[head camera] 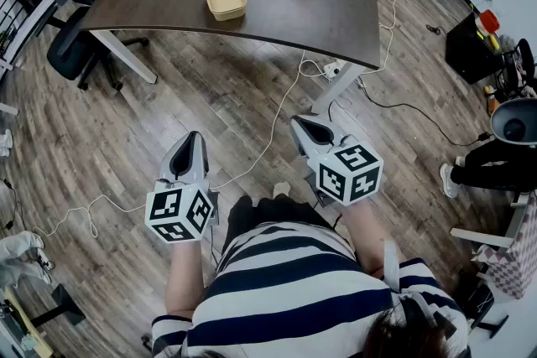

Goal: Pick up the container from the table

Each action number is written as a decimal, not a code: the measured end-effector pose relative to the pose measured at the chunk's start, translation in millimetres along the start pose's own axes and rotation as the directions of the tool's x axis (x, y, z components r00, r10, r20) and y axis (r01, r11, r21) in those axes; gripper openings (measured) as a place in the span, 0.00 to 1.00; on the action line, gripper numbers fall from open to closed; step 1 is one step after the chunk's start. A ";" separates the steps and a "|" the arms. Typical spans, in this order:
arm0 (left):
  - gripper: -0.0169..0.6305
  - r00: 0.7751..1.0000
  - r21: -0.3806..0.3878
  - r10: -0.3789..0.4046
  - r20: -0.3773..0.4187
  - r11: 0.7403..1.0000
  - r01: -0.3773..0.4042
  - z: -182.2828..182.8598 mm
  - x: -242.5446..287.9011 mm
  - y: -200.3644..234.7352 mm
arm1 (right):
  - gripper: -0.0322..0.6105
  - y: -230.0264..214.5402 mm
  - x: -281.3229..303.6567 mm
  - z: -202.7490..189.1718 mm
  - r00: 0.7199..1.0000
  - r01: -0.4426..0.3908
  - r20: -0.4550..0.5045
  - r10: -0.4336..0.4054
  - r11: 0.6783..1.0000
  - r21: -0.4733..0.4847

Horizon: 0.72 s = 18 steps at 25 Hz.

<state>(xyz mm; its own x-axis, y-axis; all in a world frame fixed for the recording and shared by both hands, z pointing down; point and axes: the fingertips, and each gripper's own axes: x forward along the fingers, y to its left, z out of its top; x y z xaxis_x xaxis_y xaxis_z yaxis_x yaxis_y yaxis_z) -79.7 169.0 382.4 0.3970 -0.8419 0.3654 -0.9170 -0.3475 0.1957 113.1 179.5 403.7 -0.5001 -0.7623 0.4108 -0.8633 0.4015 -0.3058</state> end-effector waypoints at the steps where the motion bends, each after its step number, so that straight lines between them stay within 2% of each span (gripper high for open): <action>1: 0.03 1.000 0.003 -0.001 -0.002 1.000 0.001 0.5 4.9 -2.7 | 0.05 -5.7 1.1 0.6 1.000 0.001 -0.003 -0.001 1.000 0.003; 8: 0.03 1.000 -0.046 0.009 -0.006 0.999 -0.010 0.8 27.0 -9.9 | 0.05 -32.1 5.5 2.4 1.000 -0.013 -0.017 0.013 1.000 0.010; 18: 0.03 0.999 -0.033 0.035 -0.011 0.999 -0.035 3.0 46.0 -27.2 | 0.05 -52.4 12.1 5.4 0.997 -0.067 -0.041 0.067 0.998 0.001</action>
<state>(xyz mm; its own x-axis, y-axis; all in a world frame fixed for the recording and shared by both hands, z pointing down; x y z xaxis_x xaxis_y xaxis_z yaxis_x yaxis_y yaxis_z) -36.6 138.5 391.2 0.3654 -0.8488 0.3820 -0.9287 -0.3042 0.2122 152.7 146.6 420.1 -0.5595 -0.7123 0.4239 -0.8275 0.4515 -0.3336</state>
